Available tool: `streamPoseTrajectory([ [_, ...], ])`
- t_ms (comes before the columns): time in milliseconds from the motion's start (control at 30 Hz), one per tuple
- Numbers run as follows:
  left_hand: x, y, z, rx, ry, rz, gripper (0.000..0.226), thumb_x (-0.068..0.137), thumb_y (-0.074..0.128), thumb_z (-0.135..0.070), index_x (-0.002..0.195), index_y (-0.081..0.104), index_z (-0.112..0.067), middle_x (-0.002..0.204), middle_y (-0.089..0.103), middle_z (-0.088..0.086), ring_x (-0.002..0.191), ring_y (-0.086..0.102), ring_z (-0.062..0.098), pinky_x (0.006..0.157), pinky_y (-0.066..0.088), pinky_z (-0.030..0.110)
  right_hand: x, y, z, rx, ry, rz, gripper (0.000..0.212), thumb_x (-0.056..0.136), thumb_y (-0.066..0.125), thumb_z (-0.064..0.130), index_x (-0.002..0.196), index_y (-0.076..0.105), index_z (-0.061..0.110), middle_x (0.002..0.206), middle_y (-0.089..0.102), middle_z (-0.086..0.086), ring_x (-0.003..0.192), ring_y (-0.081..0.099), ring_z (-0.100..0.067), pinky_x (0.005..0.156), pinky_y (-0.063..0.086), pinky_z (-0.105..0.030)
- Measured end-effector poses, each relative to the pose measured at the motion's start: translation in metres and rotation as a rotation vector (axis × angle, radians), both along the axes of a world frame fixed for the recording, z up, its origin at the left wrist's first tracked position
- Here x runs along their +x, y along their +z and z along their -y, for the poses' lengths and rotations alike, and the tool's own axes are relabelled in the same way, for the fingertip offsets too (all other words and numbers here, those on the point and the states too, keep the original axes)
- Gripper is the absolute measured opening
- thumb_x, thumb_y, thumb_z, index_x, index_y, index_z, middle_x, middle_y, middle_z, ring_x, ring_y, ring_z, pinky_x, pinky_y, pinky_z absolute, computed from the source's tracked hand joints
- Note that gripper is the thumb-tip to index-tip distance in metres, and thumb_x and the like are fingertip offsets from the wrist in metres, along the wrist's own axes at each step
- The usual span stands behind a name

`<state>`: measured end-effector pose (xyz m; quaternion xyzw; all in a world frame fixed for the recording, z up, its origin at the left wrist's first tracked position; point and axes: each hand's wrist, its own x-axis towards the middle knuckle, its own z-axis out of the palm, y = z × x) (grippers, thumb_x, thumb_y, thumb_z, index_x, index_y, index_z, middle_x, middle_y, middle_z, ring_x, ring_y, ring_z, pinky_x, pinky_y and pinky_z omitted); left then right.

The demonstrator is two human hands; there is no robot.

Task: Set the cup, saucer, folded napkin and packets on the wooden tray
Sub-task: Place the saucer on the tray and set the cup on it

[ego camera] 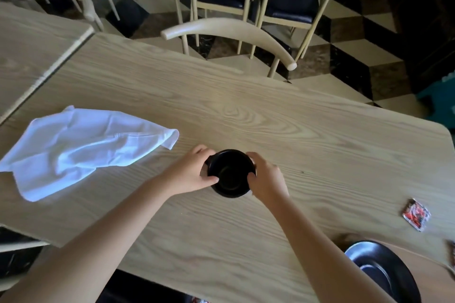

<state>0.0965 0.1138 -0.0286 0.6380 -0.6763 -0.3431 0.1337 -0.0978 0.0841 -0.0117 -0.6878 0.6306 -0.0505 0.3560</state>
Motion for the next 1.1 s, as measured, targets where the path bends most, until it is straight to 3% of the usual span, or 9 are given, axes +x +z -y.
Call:
streamPoseTrajectory([
  [67, -0.001, -0.006, -0.009, 0.042, 0.103, -0.182, 0.035, 0.084, 0.062, -0.013, 0.118, 0.053, -0.012, 0.11, 0.047, -0.006, 0.084, 0.059, -0.003, 0.081, 0.048, 0.016, -0.011, -0.002, -0.004, 0.052, -0.11, 0.091, 0.046, 0.087, 0.05, 0.012, 0.13, 0.045, 0.027, 0.104, 0.065, -0.003, 0.076, 0.068, -0.028, 0.072, 0.056, -0.041],
  [133, -0.004, -0.01, -0.016, 0.093, 0.228, -0.349, 0.028, 0.09, 0.05, -0.002, 0.115, 0.055, -0.011, 0.102, 0.053, -0.004, 0.07, 0.063, -0.003, 0.067, 0.053, 0.016, -0.022, -0.004, -0.009, 0.157, -0.249, 0.246, 0.042, 0.087, 0.058, 0.018, 0.127, 0.049, 0.025, 0.099, 0.064, 0.002, 0.067, 0.068, -0.019, 0.066, 0.059, -0.039],
  [267, -0.011, -0.017, -0.025, 0.142, 0.396, -0.487, 0.023, 0.093, 0.043, 0.002, 0.11, 0.054, -0.01, 0.086, 0.06, -0.001, 0.055, 0.065, 0.002, 0.059, 0.053, 0.016, -0.029, -0.013, -0.023, 0.348, -0.388, 0.451, 0.044, 0.082, 0.063, 0.009, 0.124, 0.053, 0.022, 0.102, 0.068, -0.008, 0.078, 0.068, -0.015, 0.063, 0.06, -0.035],
  [467, -0.021, -0.013, -0.035, 0.139, 0.437, -0.551, 0.012, 0.092, 0.046, 0.003, 0.094, 0.053, -0.006, 0.077, 0.059, 0.006, 0.054, 0.066, 0.006, 0.059, 0.055, 0.017, -0.032, -0.01, -0.03, 0.27, -0.447, 0.52, 0.033, 0.083, 0.056, 0.003, 0.112, 0.058, 0.019, 0.095, 0.071, -0.01, 0.07, 0.069, -0.015, 0.062, 0.059, -0.031],
  [600, -0.056, 0.008, -0.049, 0.038, 0.418, -0.59, 0.012, 0.089, 0.05, 0.005, 0.089, 0.058, -0.004, 0.07, 0.061, 0.001, 0.046, 0.06, 0.005, 0.052, 0.049, 0.013, -0.07, 0.006, -0.039, 0.252, -0.497, 0.58, 0.032, 0.082, 0.057, 0.003, 0.107, 0.063, 0.02, 0.089, 0.072, -0.009, 0.072, 0.069, -0.019, 0.063, 0.059, -0.034],
  [733, -0.11, 0.025, -0.063, 0.042, 0.336, -0.655, 0.018, 0.087, 0.056, 0.003, 0.082, 0.062, -0.013, 0.059, 0.067, -0.006, 0.048, 0.06, 0.006, 0.054, 0.048, 0.013, -0.129, 0.029, -0.058, 0.172, -0.54, 0.608, 0.03, 0.082, 0.058, 0.001, 0.096, 0.066, 0.027, 0.081, 0.072, -0.003, 0.07, 0.069, -0.018, 0.06, 0.057, -0.032],
  [867, -0.17, 0.031, -0.077, 0.095, 0.269, -0.755, 0.01, 0.079, 0.064, -0.019, 0.087, 0.065, -0.013, 0.069, 0.069, -0.006, 0.057, 0.065, 0.012, 0.06, 0.053, 0.02, -0.197, 0.042, -0.081, 0.128, -0.557, 0.611, 0.029, 0.083, 0.061, 0.001, 0.091, 0.065, 0.029, 0.085, 0.073, -0.008, 0.075, 0.07, -0.023, 0.066, 0.057, -0.036],
  [967, -0.212, 0.029, -0.089, 0.098, 0.219, -0.687, 0.012, 0.086, 0.06, -0.005, 0.087, 0.066, -0.015, 0.066, 0.07, -0.01, 0.058, 0.065, 0.013, 0.06, 0.05, 0.017, -0.241, 0.043, -0.106, 0.109, -0.601, 0.605, 0.03, 0.083, 0.062, 0.001, 0.087, 0.066, 0.03, 0.084, 0.073, -0.008, 0.078, 0.07, -0.023, 0.068, 0.057, -0.039],
  [1100, -0.257, 0.02, -0.103, 0.108, 0.177, -0.608, 0.014, 0.088, 0.057, -0.008, 0.09, 0.066, -0.018, 0.066, 0.069, -0.014, 0.059, 0.066, 0.011, 0.062, 0.048, 0.014, -0.281, 0.033, -0.132, 0.143, -0.699, 0.611, 0.026, 0.084, 0.059, -0.002, 0.092, 0.066, 0.022, 0.075, 0.072, -0.004, 0.069, 0.068, -0.018, 0.063, 0.056, -0.035],
])
